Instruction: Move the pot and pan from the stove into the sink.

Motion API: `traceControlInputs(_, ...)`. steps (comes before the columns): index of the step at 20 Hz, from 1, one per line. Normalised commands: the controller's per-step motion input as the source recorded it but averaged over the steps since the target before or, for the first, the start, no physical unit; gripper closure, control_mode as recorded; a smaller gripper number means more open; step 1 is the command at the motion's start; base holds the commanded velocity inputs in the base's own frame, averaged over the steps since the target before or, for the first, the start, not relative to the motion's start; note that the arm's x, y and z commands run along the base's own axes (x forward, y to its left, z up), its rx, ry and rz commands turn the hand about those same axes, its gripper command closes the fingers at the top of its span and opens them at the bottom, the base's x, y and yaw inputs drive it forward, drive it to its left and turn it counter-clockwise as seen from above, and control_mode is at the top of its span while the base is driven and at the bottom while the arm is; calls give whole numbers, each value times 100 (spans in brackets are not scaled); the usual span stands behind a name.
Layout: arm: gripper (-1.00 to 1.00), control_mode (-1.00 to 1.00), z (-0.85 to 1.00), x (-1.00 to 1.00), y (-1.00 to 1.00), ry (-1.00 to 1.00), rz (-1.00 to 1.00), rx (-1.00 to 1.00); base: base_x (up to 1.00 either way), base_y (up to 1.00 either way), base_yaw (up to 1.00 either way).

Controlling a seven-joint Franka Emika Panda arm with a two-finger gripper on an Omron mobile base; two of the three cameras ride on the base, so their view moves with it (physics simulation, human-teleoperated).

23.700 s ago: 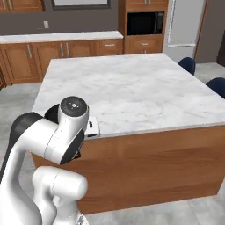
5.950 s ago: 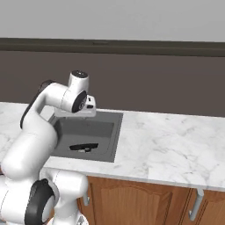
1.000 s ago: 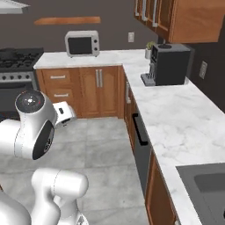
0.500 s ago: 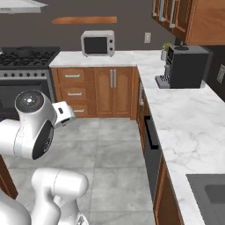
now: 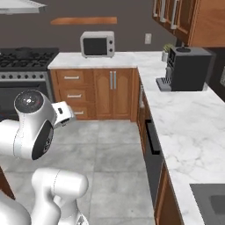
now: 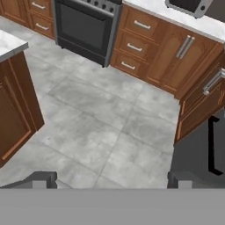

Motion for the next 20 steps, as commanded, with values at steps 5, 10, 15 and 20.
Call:
traceControlInputs(5,-100,100,0,0,0,0,0,0,65,11,0)
traceControlInputs(10,-100,100,0,0,0,0,0,0,73,13,0)
traceControlInputs(15,-100,100,0,0,0,0,0,0,80,16,0)
traceControlInputs(20,-100,100,0,0,0,0,0,0,81,16,0)
